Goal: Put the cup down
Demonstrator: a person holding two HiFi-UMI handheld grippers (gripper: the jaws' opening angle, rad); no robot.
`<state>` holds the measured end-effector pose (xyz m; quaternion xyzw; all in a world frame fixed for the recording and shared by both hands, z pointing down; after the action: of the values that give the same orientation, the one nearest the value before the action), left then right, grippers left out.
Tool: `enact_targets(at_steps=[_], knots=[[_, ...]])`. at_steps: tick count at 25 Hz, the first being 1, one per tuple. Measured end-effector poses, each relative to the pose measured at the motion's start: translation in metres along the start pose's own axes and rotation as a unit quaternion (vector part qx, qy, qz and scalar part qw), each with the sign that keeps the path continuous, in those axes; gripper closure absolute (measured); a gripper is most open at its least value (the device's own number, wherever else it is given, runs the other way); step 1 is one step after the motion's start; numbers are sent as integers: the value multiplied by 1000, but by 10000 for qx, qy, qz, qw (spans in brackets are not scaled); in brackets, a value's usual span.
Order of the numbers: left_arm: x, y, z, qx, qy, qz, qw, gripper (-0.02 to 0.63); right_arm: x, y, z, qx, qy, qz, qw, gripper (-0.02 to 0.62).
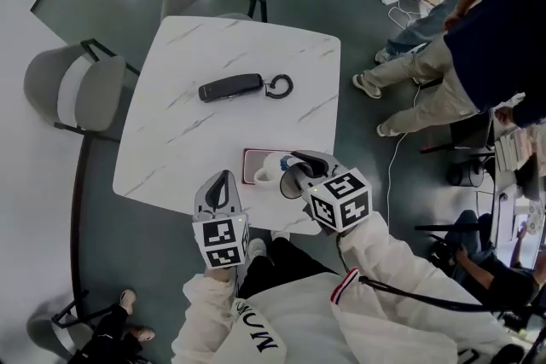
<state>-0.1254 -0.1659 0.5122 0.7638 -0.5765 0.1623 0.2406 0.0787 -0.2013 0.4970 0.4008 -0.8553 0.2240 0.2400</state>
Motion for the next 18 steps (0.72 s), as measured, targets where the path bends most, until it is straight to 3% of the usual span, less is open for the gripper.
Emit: enact_targets(at_steps=[18], knots=[[29, 19, -34, -388, 334, 241, 9984, 595, 64, -3, -25, -602, 1051, 240, 9923, 551]])
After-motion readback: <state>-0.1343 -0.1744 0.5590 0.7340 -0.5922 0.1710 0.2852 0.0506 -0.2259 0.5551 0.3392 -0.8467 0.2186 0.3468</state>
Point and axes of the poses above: the fingertips, and each gripper's own axes: x forward along the fingers, y to its left, z out of its top, the point moved 7 cm from there along -x, backward along the fingers, and after that the axes turned 7 degrees about -x, right-handed, at the moved point
